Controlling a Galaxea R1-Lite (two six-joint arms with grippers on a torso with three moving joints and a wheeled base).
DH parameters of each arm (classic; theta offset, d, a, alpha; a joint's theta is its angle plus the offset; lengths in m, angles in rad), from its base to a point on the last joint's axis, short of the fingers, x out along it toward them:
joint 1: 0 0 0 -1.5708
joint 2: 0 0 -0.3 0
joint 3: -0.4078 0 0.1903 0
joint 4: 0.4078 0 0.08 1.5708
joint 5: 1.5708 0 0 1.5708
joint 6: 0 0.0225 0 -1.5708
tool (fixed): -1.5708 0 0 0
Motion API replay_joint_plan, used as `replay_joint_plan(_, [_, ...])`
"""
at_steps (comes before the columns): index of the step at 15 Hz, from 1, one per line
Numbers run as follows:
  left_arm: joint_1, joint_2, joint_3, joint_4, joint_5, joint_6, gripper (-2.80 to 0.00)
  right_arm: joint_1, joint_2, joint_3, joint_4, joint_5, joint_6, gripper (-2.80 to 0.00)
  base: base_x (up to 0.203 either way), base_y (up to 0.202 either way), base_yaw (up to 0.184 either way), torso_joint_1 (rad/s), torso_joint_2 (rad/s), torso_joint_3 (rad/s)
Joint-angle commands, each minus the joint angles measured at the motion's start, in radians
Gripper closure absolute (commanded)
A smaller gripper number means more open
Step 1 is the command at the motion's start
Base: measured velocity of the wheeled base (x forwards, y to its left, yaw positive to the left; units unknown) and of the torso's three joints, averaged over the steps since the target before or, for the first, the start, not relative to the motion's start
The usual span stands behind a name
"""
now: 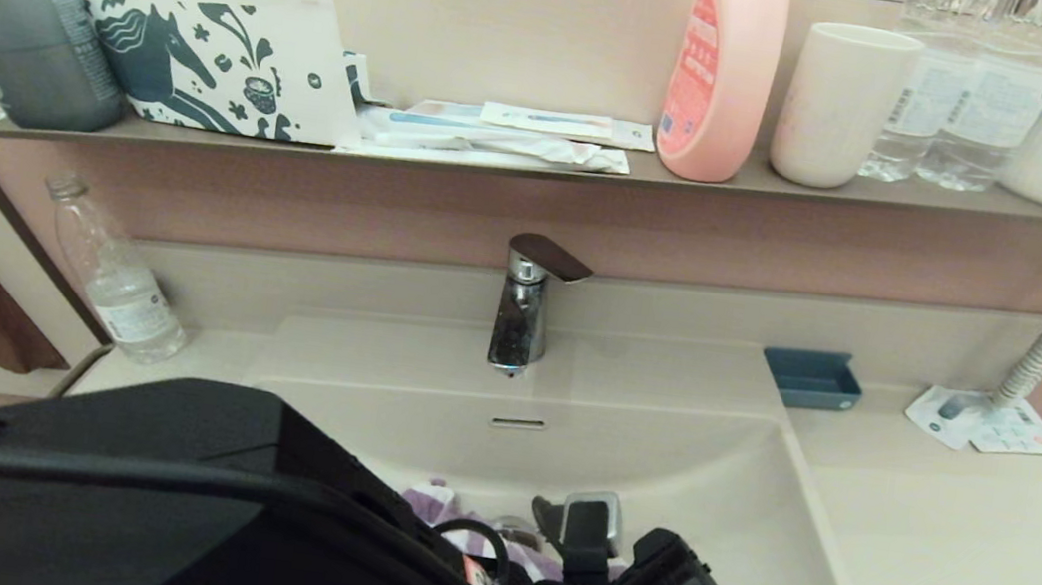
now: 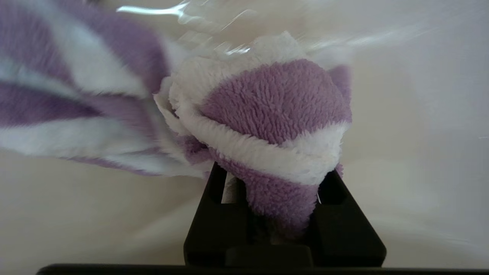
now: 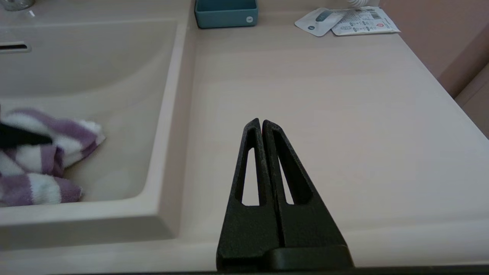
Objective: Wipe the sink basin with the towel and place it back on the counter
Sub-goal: Wipe the sink
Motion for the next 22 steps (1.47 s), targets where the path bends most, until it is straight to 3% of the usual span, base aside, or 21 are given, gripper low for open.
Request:
replay_joint_plan(1, [0.017,0.053,0.05,-0.014,0.004,-0.003,0.0,0.0,0.0,0.0,0.0,0.0,0.0,0.0,0.0,0.0,0.0,0.0,0.0,0.0])
replay_joint_plan(10, [0.202,-0.088,0.379,-0.041,-0.035,0.125,0.0,0.0,0.0,0.0,0.0,0.0,0.0,0.0,0.0,0.0,0.0,0.0,0.0,0.0])
replay_joint_plan(15, [0.332,-0.248,0.533,0.059,-0.029,0.156,0.0,0.0,0.0,0.0,0.0,0.0,0.0,0.0,0.0,0.0,0.0,0.0,0.0,0.0])
replay_joint_plan(19, [0.414,-0.431,0.61,0.066,0.041,0.287,0.0,0.0,0.0,0.0,0.0,0.0,0.0,0.0,0.0,0.0,0.0,0.0,0.0,0.0])
replay_joint_plan(22, [0.488,-0.591,0.68,0.103,0.158,0.378,0.0,0.0,0.0,0.0,0.0,0.0,0.0,0.0,0.0,0.0,0.0,0.0,0.0,0.0])
